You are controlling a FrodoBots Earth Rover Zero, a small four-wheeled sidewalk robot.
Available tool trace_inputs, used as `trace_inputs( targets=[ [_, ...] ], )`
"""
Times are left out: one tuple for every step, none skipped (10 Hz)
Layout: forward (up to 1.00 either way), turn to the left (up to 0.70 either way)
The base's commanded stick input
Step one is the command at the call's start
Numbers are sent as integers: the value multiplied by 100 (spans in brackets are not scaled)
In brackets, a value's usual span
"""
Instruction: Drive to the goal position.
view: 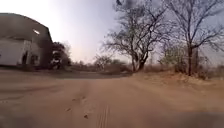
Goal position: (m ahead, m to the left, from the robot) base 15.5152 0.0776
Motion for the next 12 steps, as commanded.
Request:
trace_inputs(
  targets=[
    [70, 25],
    [70, 29],
    [70, 12],
    [70, 0],
    [70, 0],
    [70, 0],
    [70, 0],
    [70, 0],
    [70, 0],
    [70, 0],
    [70, 0],
    [70, 0]
  ],
)
